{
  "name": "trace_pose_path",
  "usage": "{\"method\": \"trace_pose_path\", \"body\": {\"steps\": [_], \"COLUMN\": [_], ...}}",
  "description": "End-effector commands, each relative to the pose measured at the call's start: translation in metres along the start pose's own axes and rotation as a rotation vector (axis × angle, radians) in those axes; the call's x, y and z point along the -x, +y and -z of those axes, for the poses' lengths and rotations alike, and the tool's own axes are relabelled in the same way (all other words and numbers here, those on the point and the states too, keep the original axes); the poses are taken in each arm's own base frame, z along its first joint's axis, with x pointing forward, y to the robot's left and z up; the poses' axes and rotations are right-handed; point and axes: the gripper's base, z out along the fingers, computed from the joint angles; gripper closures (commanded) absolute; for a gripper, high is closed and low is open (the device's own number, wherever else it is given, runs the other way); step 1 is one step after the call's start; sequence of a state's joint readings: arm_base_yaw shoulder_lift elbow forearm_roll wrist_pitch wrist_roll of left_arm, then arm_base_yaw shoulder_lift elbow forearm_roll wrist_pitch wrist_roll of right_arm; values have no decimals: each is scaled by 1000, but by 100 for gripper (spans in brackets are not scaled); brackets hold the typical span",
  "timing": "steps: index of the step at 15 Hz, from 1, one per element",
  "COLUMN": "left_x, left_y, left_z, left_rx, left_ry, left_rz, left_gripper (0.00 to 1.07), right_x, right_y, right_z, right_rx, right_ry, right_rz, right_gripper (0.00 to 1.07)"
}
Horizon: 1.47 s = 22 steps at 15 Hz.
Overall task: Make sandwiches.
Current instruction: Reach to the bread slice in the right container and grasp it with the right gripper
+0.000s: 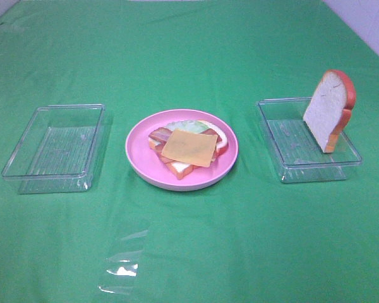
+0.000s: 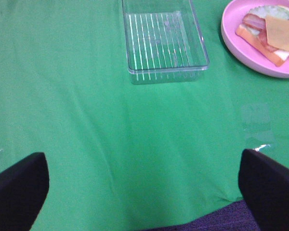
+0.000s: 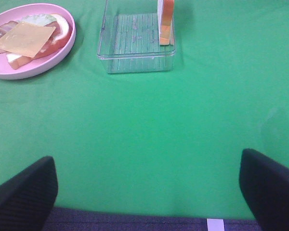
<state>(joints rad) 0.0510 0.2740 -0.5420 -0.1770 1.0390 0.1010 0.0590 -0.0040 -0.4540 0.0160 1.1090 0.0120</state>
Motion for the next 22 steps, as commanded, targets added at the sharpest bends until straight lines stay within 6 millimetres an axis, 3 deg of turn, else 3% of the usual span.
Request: {"method": "trace_pose_path", "body": {"steps": [1,6,8,11,13,17,18,19,22], "left_x": [-17,-36,-36,-36,-36,-36,-36,-36,-36], "left_y": [-1,-2,-3,-3,-3,-3,-3,-3,-3], "left_z": [8,32,32,33,33,33,33,33,33], "left_rx": [4,27,21,23,23,23,23,24,24], "left_ry": [-33,-224,-228,-230,-230,-230,-230,-230,-230], "left_rz": [30,34,38,37,37,37,37,36,36], "left_gripper": [8,8,8,9,9,9,9,9,9], "right_x": [-2,-2,2,50,77,104,123,133,156], "right_y": [0,0,0,-2,-1,-1,-2,-3,-4], "right_z": [2,2,3,6,-3,-48,-79,-98,-136], "right_rx": [-4,-1,-2,-27,-11,-15,-29,-41,-53], "right_ry": [-34,-34,-21,-211,-353,-236,-109,-43,124], "right_rz": [-1,-18,-59,-64,-75,-80,-69,-54,-51], "right_gripper": [10,10,10,10,10,10,10,10,10]}}
